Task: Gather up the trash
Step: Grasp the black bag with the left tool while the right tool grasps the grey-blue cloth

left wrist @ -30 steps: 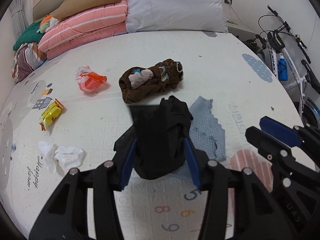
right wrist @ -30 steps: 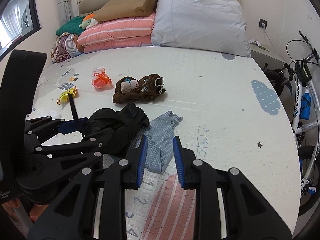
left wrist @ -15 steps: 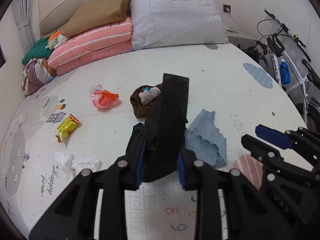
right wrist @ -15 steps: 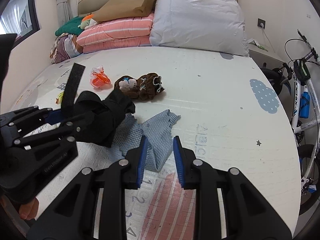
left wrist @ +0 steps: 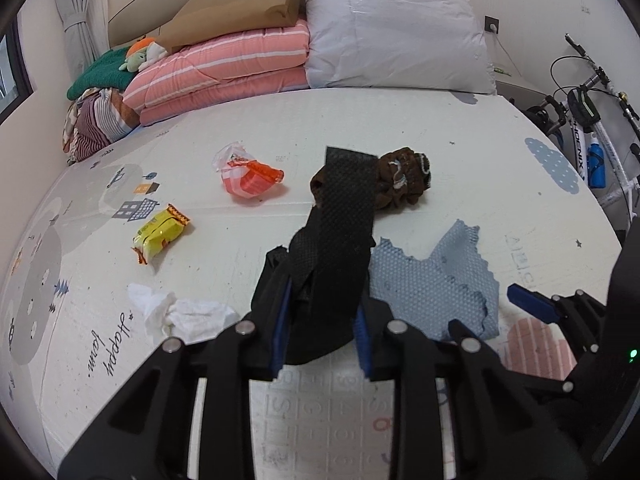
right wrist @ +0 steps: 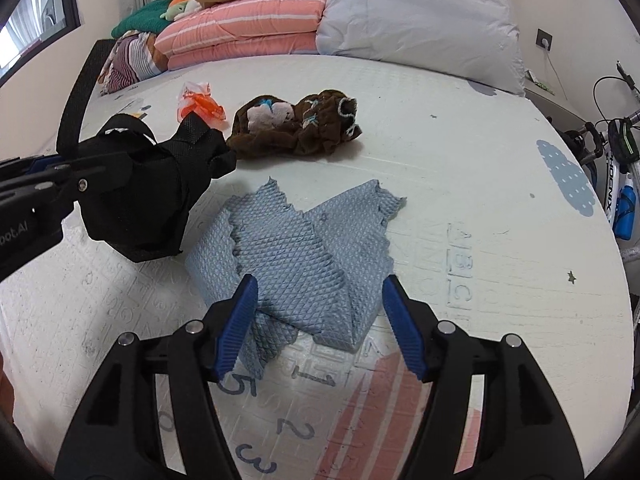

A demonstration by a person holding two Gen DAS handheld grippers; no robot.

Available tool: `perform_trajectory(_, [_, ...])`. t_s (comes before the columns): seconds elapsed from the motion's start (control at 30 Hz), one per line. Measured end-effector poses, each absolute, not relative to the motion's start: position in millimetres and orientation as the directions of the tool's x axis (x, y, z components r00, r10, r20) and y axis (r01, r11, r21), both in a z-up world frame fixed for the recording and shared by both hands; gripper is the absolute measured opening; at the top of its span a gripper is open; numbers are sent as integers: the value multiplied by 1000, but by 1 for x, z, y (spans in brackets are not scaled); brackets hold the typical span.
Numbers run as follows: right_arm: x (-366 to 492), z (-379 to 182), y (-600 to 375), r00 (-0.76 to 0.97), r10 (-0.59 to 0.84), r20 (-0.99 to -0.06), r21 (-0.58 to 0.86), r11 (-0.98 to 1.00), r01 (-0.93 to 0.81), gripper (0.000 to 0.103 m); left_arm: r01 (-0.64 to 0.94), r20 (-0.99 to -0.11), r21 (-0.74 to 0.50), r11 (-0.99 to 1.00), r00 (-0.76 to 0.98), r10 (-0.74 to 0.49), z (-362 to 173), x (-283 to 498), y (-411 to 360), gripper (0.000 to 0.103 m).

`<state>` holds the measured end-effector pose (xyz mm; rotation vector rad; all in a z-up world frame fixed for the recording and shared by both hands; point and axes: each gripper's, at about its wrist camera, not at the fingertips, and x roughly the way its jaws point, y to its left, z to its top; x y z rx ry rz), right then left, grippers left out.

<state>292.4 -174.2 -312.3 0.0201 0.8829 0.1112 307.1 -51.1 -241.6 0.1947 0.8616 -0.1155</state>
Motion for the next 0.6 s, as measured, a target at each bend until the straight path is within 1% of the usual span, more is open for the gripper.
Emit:
perform_trajectory(0.13, [298, -324, -168, 606, 125, -786, 76, 991, -107, 61, 177, -767, 124, 976, 641, -19, -246, 309, -52, 28])
perform_trajectory(0.17, [299, -328, -167, 595, 133, -793, 79, 990, -115, 52, 179, -770, 123, 976, 637, -20, -247, 310, -53, 28])
perform_trajectory(0.2, [300, -330, -165, 586, 130, -799, 71, 990, -123, 40, 180, -773, 123, 976, 634, -20, -249, 310, -53, 28])
perform_trajectory(0.23, [299, -330, -163, 598, 107, -794, 38, 991, -126, 35, 179, -774, 126, 976, 633, -17, -250, 311, -53, 28])
perform_trajectory(0.27, [298, -329, -161, 598, 103, -795, 23, 990, -139, 16, 180, -775, 130, 975, 632, -14, -251, 310, -54, 28])
perform_trajectory(0.3, [298, -328, -161, 591, 121, -798, 38, 988, -150, 6, 180, -776, 131, 975, 630, -12, -252, 311, -54, 28])
perform_trajectory(0.6, [286, -300, -177, 634, 102, -766, 42, 993, -110, 4, 182, -771, 118, 976, 636, -25, -246, 307, -54, 28])
